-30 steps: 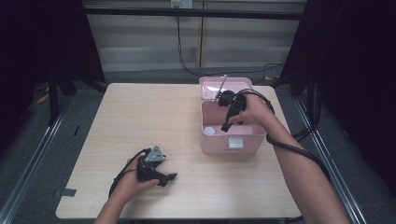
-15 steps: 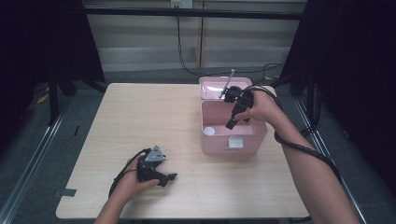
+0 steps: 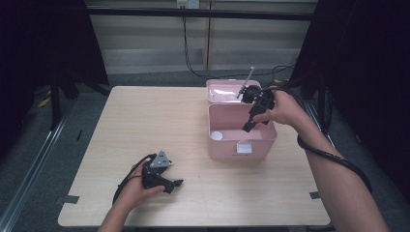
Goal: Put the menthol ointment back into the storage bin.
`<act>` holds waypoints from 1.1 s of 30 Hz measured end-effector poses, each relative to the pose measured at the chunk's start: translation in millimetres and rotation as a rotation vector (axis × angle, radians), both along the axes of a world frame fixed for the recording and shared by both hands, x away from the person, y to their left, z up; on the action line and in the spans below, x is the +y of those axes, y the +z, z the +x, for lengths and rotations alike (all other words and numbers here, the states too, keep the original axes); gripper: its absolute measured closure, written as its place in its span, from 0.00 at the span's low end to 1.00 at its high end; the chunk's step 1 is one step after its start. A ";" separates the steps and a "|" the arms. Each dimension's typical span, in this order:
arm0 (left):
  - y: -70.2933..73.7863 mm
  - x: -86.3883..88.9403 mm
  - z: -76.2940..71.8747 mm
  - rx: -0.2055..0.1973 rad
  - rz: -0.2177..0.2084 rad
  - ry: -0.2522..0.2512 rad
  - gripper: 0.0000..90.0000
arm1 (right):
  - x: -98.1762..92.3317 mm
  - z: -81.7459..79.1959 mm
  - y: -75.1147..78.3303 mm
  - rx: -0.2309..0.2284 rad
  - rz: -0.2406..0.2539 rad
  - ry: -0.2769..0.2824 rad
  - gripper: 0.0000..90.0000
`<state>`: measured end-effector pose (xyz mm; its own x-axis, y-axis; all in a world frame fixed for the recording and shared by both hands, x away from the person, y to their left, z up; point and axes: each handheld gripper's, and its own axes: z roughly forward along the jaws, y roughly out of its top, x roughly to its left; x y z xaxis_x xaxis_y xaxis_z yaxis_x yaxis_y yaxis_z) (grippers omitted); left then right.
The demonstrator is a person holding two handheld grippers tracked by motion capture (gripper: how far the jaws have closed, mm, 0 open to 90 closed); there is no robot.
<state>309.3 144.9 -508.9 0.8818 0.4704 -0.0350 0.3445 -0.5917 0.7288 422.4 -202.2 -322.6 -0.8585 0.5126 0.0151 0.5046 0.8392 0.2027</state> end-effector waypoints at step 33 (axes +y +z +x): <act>0.0 0.0 0.0 0.000 0.000 0.001 0.17 | -38.4 -41.7 30.2 -0.004 -0.007 -0.010 0.24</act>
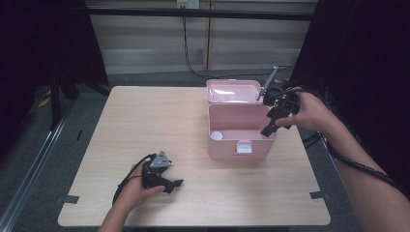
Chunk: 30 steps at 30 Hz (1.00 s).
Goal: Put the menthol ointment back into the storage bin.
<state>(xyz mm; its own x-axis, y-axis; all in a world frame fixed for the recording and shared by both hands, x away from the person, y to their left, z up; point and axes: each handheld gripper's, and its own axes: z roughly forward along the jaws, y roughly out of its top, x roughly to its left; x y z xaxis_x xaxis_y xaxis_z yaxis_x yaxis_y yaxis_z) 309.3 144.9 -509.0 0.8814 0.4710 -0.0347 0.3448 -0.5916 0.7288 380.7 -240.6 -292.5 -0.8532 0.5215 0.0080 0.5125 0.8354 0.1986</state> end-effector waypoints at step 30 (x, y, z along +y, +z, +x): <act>-0.1 0.0 0.0 -0.002 0.000 0.000 0.17 | -23.5 -54.1 -20.3 -0.018 0.062 0.055 0.23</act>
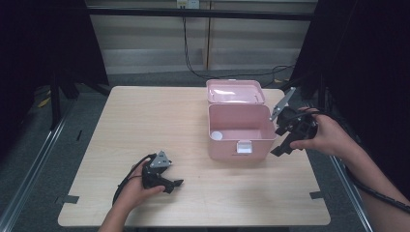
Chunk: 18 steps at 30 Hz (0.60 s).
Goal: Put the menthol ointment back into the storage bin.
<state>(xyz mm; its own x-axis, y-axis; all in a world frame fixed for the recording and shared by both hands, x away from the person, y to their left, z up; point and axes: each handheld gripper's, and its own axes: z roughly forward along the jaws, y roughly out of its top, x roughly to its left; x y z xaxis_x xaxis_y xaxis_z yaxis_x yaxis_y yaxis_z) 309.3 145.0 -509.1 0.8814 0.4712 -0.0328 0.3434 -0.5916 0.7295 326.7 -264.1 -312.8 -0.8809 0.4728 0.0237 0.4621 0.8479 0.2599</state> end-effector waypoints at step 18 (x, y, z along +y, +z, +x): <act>0.0 0.1 0.0 0.001 0.002 -0.001 0.17 | -13.5 -27.2 -48.2 0.038 0.045 0.002 0.23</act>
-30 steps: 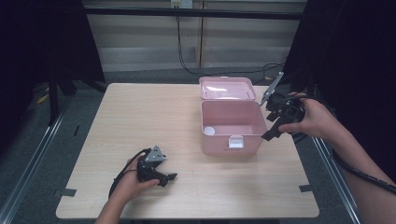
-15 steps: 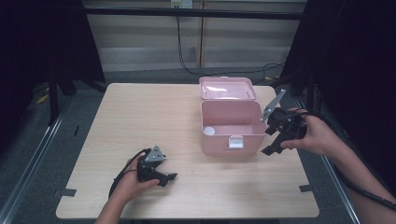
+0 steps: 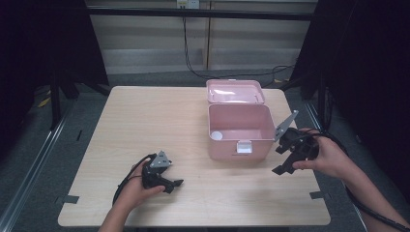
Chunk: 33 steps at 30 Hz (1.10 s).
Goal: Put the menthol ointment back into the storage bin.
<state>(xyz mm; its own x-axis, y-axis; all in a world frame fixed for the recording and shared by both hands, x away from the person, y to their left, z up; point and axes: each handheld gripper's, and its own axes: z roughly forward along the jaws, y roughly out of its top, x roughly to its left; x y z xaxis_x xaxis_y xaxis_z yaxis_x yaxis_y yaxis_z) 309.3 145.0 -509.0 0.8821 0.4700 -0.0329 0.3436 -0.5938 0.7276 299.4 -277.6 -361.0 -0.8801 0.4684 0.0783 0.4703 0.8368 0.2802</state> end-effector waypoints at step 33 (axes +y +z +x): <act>0.0 0.0 0.0 0.000 0.000 0.000 0.17 | 10.7 -27.0 -83.2 -0.001 0.058 0.000 0.23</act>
<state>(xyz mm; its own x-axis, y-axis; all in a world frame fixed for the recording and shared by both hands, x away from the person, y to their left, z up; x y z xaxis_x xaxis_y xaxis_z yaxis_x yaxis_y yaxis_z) 309.3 145.1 -509.0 0.8821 0.4699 -0.0331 0.3437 -0.5938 0.7275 272.5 -266.9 -444.2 -0.8799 0.4635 0.1045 0.4705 0.8191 0.3282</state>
